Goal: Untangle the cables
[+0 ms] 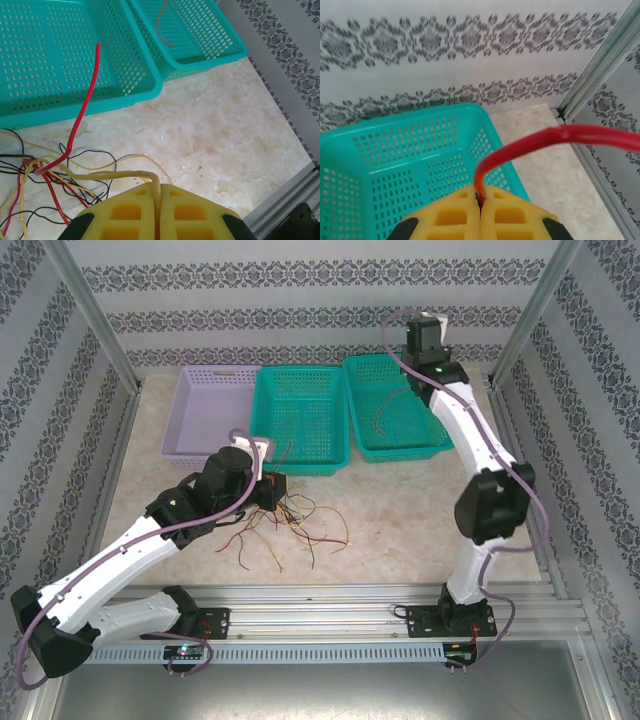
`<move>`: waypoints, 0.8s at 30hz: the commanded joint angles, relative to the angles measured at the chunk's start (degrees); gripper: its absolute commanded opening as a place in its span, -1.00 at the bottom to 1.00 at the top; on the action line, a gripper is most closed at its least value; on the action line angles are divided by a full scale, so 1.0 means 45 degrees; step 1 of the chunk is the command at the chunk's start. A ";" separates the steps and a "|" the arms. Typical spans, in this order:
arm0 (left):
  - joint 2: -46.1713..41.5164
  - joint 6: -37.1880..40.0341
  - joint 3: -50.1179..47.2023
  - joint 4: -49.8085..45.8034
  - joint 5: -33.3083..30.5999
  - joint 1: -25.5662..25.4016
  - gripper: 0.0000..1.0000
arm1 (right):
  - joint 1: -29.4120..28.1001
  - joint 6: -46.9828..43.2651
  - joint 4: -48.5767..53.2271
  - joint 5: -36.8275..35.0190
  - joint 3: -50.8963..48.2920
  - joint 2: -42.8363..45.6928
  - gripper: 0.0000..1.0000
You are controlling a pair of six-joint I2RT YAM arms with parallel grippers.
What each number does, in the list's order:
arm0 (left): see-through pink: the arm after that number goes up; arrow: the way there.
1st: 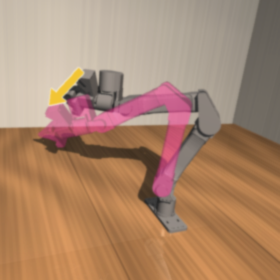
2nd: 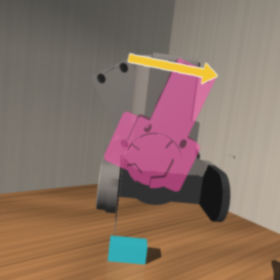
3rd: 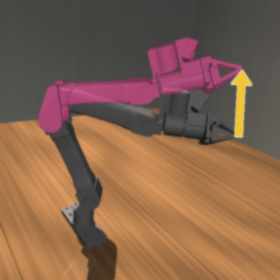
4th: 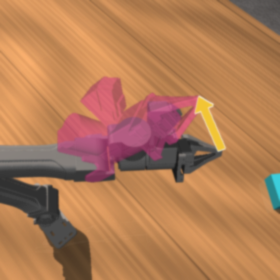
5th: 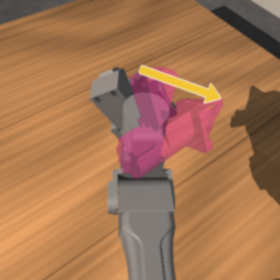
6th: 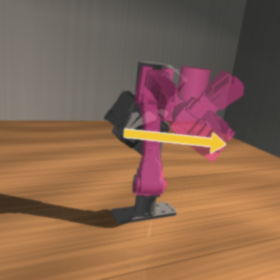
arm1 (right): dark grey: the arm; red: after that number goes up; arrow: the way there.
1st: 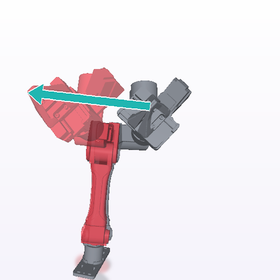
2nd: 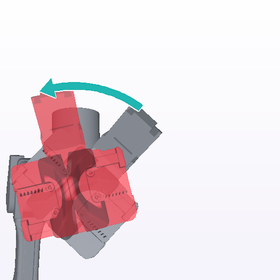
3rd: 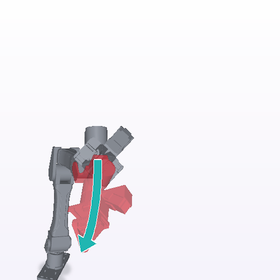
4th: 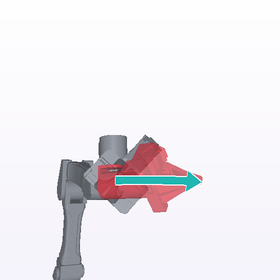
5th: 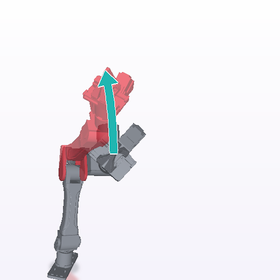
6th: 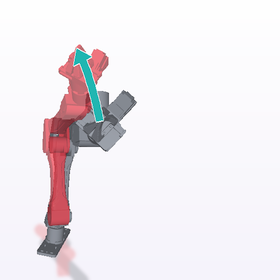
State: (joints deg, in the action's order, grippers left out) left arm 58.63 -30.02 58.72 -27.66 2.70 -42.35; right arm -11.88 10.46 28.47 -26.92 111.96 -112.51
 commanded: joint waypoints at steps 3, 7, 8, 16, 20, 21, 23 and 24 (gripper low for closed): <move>-0.0290 -0.0145 -0.0330 0.0784 -0.0304 -0.0461 -1.00 | -0.0114 0.0156 0.1638 0.0406 0.1288 -0.1452 -1.00; -0.0263 -0.0185 -0.0530 0.0901 -0.0402 -0.0608 -1.00 | -0.0179 0.0597 0.3077 0.0771 0.2196 -0.2838 -1.00; -0.0259 -0.0184 -0.0559 0.0930 -0.0404 -0.0628 -1.00 | -0.0225 0.0672 0.3333 0.0786 0.2298 -0.3089 -1.00; -0.0261 -0.0165 -0.0700 0.0932 -0.0507 -0.0726 -1.00 | -0.0357 0.0759 0.3700 0.1095 0.1720 -0.3909 -1.00; -0.0294 -0.0246 -0.0862 0.1028 -0.0520 -0.0746 -1.00 | -0.0342 0.0684 0.3944 0.1365 0.1833 -0.4004 -0.78; -0.0296 -0.0244 -0.0897 0.1029 -0.0522 -0.0746 -1.00 | -0.0311 0.0684 0.4004 0.1479 0.1885 -0.3988 -0.72; -0.0309 -0.0243 -0.0884 0.1029 -0.0517 -0.0746 -1.00 | -0.0280 0.0722 0.4108 0.1652 0.1960 -0.3896 -0.63; -0.0329 -0.0243 -0.0884 0.1010 -0.0522 -0.0746 -1.00 | -0.0260 0.0725 0.4113 0.1753 0.1956 -0.3814 -0.59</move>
State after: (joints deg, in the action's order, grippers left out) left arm 58.02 -30.28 55.07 -25.06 0.99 -44.88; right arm -13.26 13.34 44.60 -20.91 119.63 -129.69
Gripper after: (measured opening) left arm 0.066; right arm 0.191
